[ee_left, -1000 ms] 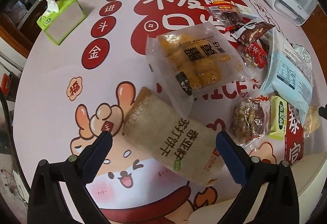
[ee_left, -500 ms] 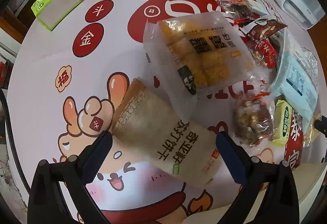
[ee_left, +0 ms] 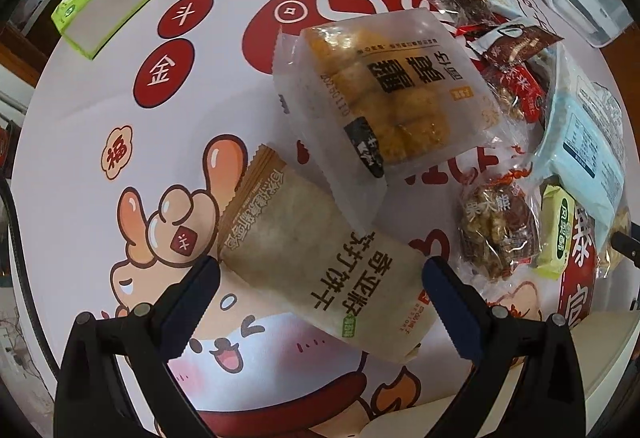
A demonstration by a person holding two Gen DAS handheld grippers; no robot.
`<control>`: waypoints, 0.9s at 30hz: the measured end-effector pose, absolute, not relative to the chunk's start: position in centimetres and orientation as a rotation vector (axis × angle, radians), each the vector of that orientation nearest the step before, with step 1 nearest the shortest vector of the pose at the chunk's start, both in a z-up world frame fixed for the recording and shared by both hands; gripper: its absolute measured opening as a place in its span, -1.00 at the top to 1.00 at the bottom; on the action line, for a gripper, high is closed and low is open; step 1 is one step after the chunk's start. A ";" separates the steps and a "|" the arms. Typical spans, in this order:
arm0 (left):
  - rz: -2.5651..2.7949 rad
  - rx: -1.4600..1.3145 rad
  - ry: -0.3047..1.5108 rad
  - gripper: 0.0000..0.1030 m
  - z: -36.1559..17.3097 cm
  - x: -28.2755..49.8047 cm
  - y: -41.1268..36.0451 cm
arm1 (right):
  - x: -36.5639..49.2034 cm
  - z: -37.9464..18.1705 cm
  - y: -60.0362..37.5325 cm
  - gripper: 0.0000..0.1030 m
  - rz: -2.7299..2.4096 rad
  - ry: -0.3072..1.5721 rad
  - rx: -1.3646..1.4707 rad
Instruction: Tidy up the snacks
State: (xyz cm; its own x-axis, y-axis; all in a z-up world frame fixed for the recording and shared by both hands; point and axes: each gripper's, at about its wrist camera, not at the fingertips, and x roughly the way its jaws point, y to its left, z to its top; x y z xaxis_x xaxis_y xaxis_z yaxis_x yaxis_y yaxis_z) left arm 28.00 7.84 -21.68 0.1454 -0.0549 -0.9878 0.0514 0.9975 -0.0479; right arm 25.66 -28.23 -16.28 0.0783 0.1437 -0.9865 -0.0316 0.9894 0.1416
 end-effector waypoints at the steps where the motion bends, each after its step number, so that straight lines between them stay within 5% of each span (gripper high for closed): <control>1: -0.081 0.000 1.425 -0.96 -21.8 28.0 7.6 | 25.7 -16.3 -28.1 -0.81 0.135 1.490 0.083; 5: -0.112 -0.013 1.446 -0.81 -21.8 28.3 6.7 | 25.6 -16.4 -27.7 -0.81 0.152 1.497 0.061; 27: -0.111 0.124 1.441 -0.81 -20.8 32.1 0.5 | 25.3 -16.6 -26.6 -0.83 0.191 1.488 -0.016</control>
State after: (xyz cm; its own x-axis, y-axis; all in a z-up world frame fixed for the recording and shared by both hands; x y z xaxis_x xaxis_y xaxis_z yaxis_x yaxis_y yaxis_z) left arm 32.14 0.50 -20.84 0.1261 -0.0012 -0.9920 0.1504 0.9885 0.0179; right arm 25.27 -26.65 -16.64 0.0701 0.1172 -0.9906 -0.1373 0.9848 0.1068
